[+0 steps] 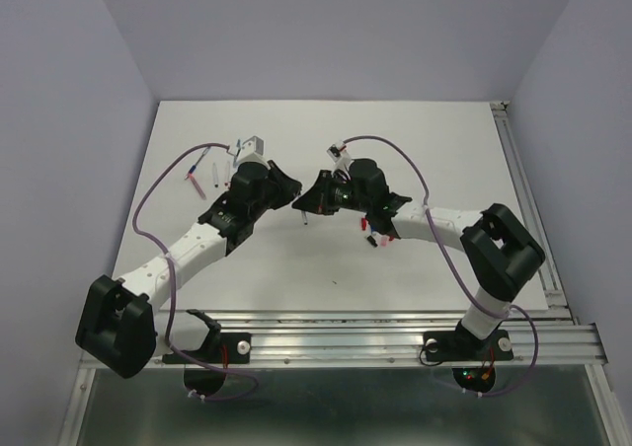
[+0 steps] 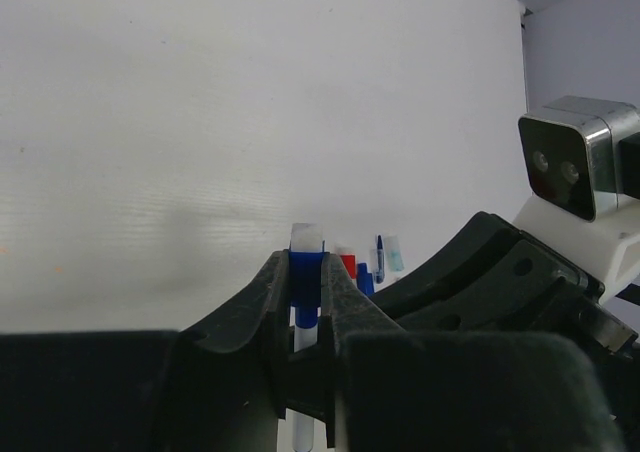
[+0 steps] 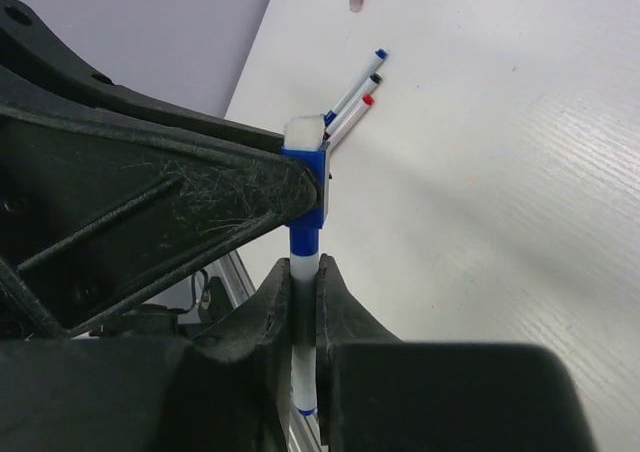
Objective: Open the pen caps
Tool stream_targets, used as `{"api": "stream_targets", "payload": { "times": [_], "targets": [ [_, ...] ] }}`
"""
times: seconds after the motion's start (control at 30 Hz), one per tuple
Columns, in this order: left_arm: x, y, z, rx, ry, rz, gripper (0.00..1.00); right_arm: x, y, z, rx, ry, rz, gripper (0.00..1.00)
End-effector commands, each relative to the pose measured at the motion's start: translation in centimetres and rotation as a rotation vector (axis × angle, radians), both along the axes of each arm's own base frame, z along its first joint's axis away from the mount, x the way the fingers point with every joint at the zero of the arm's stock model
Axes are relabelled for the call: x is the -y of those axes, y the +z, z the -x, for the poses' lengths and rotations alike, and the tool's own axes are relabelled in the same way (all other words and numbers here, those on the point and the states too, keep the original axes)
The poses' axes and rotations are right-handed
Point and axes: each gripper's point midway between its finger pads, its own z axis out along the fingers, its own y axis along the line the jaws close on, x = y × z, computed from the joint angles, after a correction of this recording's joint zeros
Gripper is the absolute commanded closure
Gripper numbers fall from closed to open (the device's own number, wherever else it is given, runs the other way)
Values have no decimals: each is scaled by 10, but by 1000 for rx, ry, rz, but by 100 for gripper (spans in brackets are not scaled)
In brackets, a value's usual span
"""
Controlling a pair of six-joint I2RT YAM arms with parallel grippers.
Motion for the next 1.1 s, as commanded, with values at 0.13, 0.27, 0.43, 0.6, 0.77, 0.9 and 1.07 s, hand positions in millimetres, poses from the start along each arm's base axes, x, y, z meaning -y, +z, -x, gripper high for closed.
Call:
{"api": "stream_targets", "payload": {
  "times": [0.13, 0.27, 0.43, 0.6, 0.77, 0.9, 1.07],
  "targets": [
    [-34, 42, -54, 180, 184, -12, 100, 3, 2, 88, -31, 193, -52, 99],
    [-66, 38, -90, 175, 270, -22, 100, 21, -13, 146, -66, 252, -11, 99],
    [-86, 40, -108, 182, 326, -22, 100, 42, -18, 164, -118, 213, -34, 99],
    [-84, 34, -101, 169, 265, -55, 100, 52, -21, 132, -78, 30, 44, 99],
    [-80, 14, -79, 134, 162, -127, 100, 64, -26, 98, -73, -65, 138, 99],
    [-57, -10, -58, 90, 14, -124, 100, 94, -24, 65, -42, -228, 223, 99],
    [-11, -30, -41, 54, -105, -118, 100, 131, -12, 42, 26, -424, 355, 99]
  ]
}}
